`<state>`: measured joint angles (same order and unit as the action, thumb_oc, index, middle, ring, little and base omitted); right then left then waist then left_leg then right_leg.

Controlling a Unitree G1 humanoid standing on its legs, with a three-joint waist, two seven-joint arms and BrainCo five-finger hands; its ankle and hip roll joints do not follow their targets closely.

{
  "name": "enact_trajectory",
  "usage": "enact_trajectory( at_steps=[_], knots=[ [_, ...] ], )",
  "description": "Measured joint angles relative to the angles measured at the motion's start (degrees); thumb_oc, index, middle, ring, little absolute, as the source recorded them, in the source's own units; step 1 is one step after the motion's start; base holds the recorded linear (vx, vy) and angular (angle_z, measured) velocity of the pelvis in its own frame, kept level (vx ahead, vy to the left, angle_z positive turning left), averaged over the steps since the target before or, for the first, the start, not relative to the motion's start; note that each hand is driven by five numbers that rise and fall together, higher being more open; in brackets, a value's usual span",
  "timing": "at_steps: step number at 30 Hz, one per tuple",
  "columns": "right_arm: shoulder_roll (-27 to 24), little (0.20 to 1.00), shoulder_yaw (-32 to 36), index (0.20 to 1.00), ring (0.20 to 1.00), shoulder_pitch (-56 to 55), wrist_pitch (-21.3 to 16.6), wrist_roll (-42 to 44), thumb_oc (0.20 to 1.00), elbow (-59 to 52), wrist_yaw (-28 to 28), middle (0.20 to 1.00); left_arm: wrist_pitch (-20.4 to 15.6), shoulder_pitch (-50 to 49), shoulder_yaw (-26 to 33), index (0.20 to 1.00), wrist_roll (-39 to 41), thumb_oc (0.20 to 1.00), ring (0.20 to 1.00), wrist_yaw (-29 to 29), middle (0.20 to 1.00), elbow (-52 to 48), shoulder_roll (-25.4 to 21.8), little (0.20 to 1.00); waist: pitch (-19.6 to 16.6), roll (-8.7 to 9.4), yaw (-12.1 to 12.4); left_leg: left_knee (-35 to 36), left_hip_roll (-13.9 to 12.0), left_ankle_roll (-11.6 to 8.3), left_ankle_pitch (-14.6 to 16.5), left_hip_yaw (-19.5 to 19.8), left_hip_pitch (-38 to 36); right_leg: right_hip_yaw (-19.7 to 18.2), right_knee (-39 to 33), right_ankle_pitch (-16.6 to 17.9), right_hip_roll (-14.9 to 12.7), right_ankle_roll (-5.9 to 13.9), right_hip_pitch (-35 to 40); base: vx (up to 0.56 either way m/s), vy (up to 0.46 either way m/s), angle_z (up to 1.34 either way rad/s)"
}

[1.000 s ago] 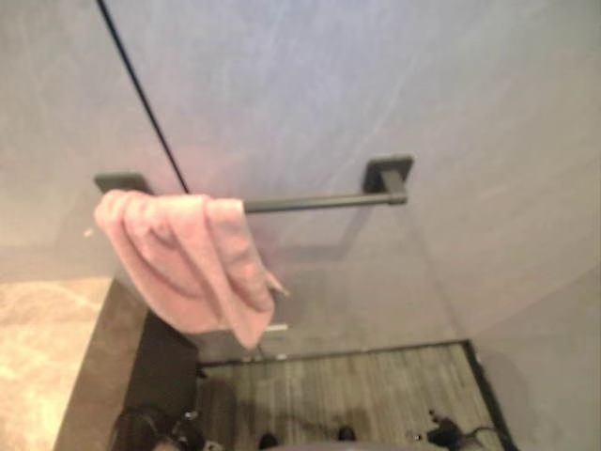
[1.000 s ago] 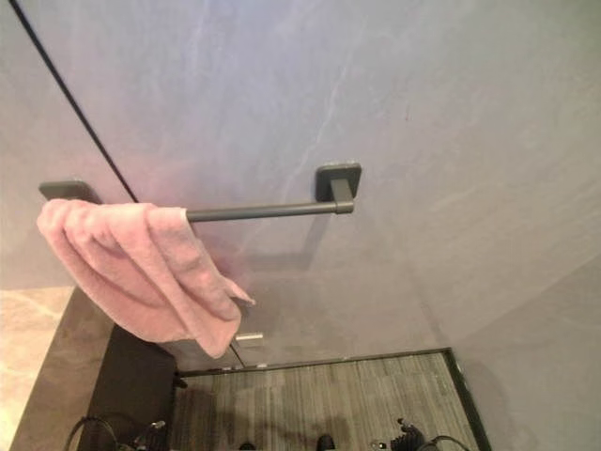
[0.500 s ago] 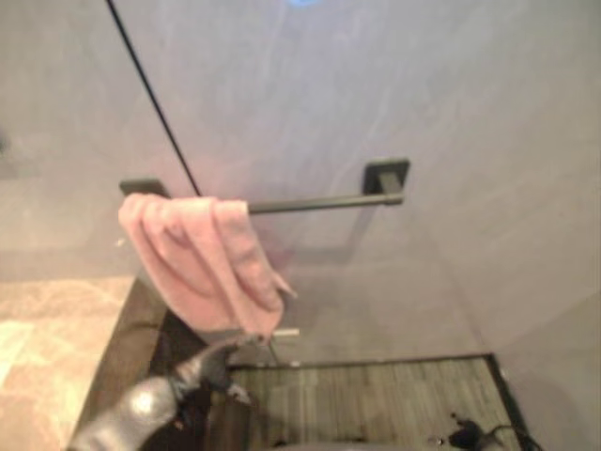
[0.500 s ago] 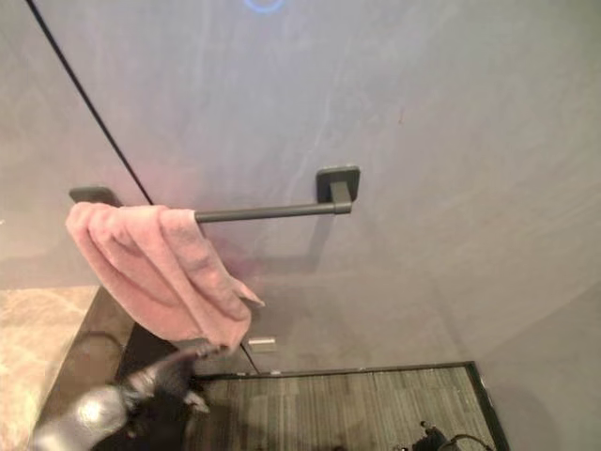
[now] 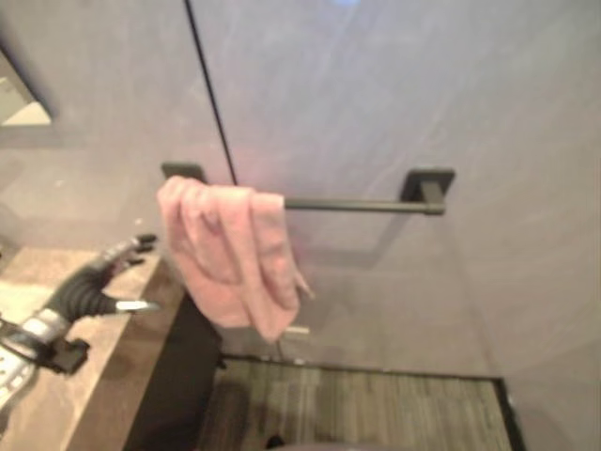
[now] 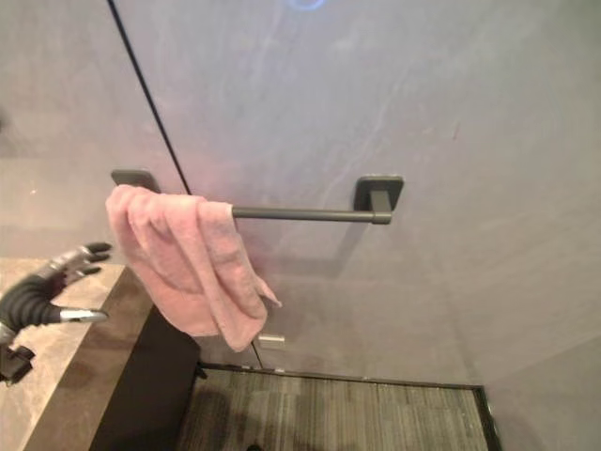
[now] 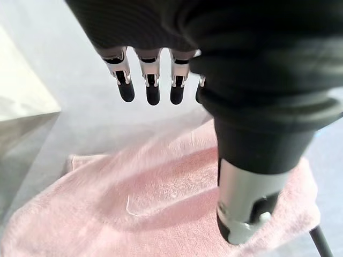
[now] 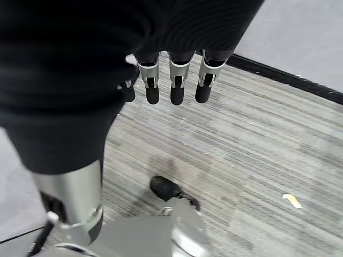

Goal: Put brush and paste in cup on sink, flatten towel.

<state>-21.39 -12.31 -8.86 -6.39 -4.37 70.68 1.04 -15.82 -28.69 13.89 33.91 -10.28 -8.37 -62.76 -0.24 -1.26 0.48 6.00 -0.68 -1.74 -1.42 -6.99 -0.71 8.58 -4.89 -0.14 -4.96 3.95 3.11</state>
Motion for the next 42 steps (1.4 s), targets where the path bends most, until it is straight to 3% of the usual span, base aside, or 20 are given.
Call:
enact_trajectory(
  at_steps=[10,17,25,26,28,30,42],
  knots=[
    [0.14,1.000,0.71,1.000,1.000,-0.73,-0.20,0.44,1.000,-0.11,-0.09,1.000,-0.05,8.15,-3.40,1.000,-0.01,1.000,1.000,1.21,1.000,7.26,3.29,1.000,0.13,0.34,-0.39,0.01,0.29,0.09,-0.04,-0.44,-0.02,-0.52,0.00,0.05,-0.30,0.14,-0.31,0.01,0.057,-0.03],
    [0.22,1.000,0.80,1.000,1.000,-1.01,0.19,0.39,1.000,-0.09,-0.71,1.000,0.07,16.30,-10.21,1.000,0.41,1.000,1.000,1.35,1.000,8.41,5.96,1.000,0.22,1.12,-0.91,-0.02,0.28,0.11,-0.04,-1.68,0.71,-1.52,0.01,0.33,-0.35,0.46,-1.49,0.01,0.047,-0.08],
    [0.22,1.000,0.81,1.000,1.000,-0.89,0.19,0.39,1.000,-2.17,-0.99,1.000,0.18,16.73,-10.39,1.000,1.12,1.000,1.000,1.39,1.000,7.35,5.84,1.000,1.09,2.00,-0.81,0.03,0.20,0.12,0.00,-2.84,0.65,-2.69,-0.35,0.50,-0.36,0.60,-2.17,0.02,0.008,-0.06],
    [0.22,1.000,0.81,1.000,1.000,-0.87,0.18,0.39,1.000,-2.17,-0.99,1.000,0.18,16.73,-10.39,0.912,1.12,0.912,0.912,1.42,0.912,7.35,5.84,0.912,1.11,2.03,-0.80,0.03,0.20,0.12,0.01,-2.87,0.66,-2.72,-0.35,0.52,-0.36,0.61,-2.13,0.04,-0.009,-0.05],
    [0.22,1.000,0.81,1.000,1.000,-0.95,0.21,0.39,1.000,-2.14,-0.99,1.000,0.18,16.71,-10.28,0.385,1.12,0.385,0.385,1.46,0.385,7.35,5.84,0.385,1.12,2.06,-0.77,0.02,0.21,0.12,0.00,-3.04,0.65,-2.86,-0.35,0.62,-0.36,0.60,-2.05,0.02,-0.004,-0.01],
    [0.25,1.000,0.82,1.000,1.000,-0.90,0.17,0.39,1.000,-2.16,-0.99,1.000,0.23,16.71,-10.28,0.200,1.11,0.200,0.200,1.38,0.200,7.06,5.84,0.200,1.13,2.07,-0.84,0.02,0.20,0.13,0.00,-3.20,0.60,-3.00,-0.35,0.66,-0.36,0.61,-2.05,0.03,-0.013,-0.04],
    [0.26,1.000,0.80,1.000,1.000,-0.96,0.18,0.37,1.000,-2.15,-0.98,1.000,0.23,16.88,-10.34,0.200,1.12,0.200,0.200,1.27,0.200,6.61,5.84,0.200,1.16,2.09,-1.52,0.03,0.19,0.13,0.00,-3.19,0.20,-3.03,-0.37,0.79,-0.35,0.59,-1.79,0.00,-0.003,-0.01]
  ],
)
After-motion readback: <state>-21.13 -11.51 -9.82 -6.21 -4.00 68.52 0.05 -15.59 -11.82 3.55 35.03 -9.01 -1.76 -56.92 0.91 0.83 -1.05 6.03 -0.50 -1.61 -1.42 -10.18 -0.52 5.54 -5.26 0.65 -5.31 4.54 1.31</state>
